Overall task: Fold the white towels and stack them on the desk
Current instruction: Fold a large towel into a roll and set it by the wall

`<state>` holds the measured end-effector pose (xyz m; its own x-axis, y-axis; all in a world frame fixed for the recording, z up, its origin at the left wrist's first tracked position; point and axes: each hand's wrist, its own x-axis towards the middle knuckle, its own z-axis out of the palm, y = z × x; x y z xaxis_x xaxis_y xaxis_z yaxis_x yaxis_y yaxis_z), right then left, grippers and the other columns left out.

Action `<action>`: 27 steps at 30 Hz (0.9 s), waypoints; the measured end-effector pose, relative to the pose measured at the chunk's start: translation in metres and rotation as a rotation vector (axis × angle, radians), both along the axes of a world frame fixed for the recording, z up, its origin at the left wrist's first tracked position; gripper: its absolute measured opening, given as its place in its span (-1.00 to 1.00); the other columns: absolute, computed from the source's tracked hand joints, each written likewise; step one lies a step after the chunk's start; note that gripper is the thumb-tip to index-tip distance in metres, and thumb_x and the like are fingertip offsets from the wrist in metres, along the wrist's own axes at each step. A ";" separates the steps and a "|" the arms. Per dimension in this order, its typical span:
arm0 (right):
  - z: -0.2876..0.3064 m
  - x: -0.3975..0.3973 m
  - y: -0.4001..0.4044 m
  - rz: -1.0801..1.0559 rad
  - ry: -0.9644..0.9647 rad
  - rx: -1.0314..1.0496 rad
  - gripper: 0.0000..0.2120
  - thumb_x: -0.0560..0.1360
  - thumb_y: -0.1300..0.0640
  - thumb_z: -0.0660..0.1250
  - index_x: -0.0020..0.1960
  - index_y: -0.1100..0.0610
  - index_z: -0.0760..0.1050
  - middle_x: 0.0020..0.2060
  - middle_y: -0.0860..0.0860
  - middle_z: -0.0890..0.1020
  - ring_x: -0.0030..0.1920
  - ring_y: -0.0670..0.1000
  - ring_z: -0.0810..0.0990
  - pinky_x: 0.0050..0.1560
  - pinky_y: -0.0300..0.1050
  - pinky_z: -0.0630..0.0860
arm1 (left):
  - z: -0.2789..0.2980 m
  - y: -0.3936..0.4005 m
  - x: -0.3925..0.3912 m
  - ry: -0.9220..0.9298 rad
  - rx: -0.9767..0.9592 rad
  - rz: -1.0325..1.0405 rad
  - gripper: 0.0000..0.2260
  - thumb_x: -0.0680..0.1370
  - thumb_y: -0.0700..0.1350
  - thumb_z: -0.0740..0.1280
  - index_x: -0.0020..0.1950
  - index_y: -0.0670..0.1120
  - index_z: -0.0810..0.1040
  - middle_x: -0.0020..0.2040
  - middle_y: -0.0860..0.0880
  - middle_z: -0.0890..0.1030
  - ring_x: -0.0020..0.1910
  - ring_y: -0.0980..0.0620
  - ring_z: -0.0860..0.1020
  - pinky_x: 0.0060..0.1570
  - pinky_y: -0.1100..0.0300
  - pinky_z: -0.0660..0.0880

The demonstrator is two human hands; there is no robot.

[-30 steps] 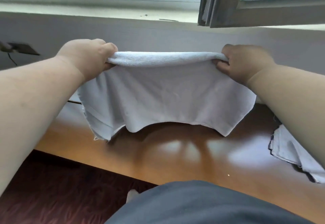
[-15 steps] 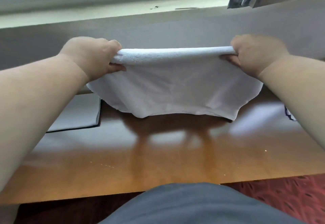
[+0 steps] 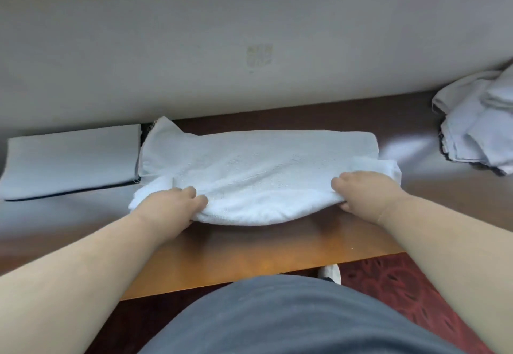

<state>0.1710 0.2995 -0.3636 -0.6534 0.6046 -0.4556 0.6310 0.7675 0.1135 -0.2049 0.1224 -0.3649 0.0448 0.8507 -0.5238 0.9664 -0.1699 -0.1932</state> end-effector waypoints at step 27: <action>-0.076 0.133 -0.042 -1.281 0.627 -0.276 -0.46 0.47 -0.10 0.38 0.38 0.01 0.36 0.25 -0.02 0.46 0.13 0.02 0.49 0.00 -0.13 0.45 | -0.043 0.182 0.257 -0.405 -0.079 -0.047 -0.66 0.62 0.16 0.14 0.37 0.13 0.41 0.29 0.07 0.44 0.27 0.00 0.41 0.16 0.01 0.46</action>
